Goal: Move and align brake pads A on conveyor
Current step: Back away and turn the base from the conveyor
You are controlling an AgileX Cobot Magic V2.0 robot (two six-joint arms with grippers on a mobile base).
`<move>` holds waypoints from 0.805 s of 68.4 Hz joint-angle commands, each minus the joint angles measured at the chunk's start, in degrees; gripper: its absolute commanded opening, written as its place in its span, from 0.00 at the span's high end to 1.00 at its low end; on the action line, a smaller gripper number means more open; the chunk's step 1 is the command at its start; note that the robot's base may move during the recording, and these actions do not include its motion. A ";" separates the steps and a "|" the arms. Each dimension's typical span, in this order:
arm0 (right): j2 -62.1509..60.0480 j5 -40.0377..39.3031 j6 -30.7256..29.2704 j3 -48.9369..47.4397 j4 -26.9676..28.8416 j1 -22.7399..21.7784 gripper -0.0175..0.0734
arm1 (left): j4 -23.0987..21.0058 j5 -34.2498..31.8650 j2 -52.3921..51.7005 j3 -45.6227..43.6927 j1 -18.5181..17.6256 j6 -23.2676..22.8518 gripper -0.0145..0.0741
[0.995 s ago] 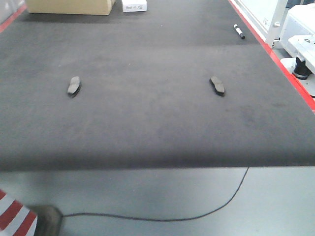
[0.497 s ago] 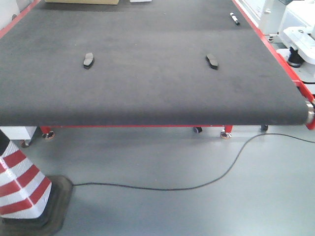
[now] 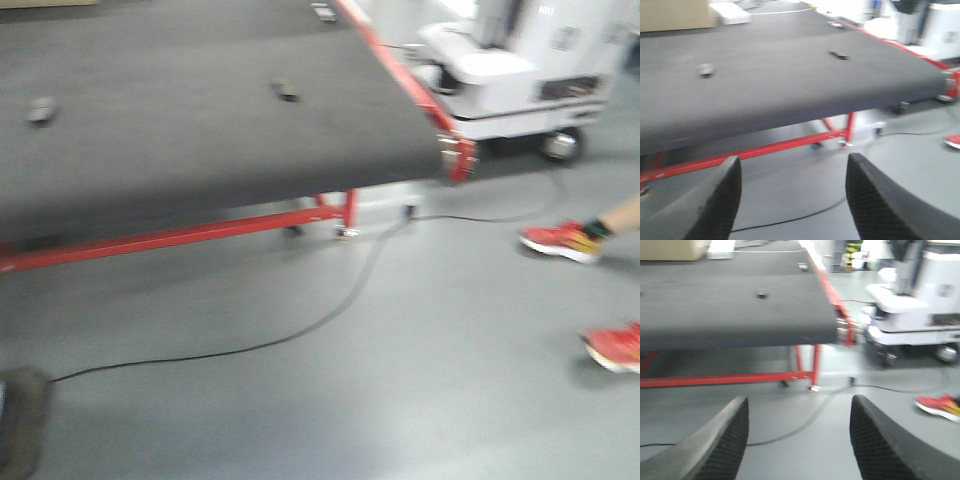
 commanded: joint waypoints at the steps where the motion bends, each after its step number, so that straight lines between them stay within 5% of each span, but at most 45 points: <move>1: 0.68 -3.89 -0.09 -1.45 0.04 -0.33 0.34 | -0.20 -4.09 0.54 -1.49 -0.19 -0.04 0.35; 55: 0.68 -3.95 -0.09 -1.45 0.04 -0.33 0.34 | -0.20 -4.09 0.54 -1.49 -0.19 -0.04 0.35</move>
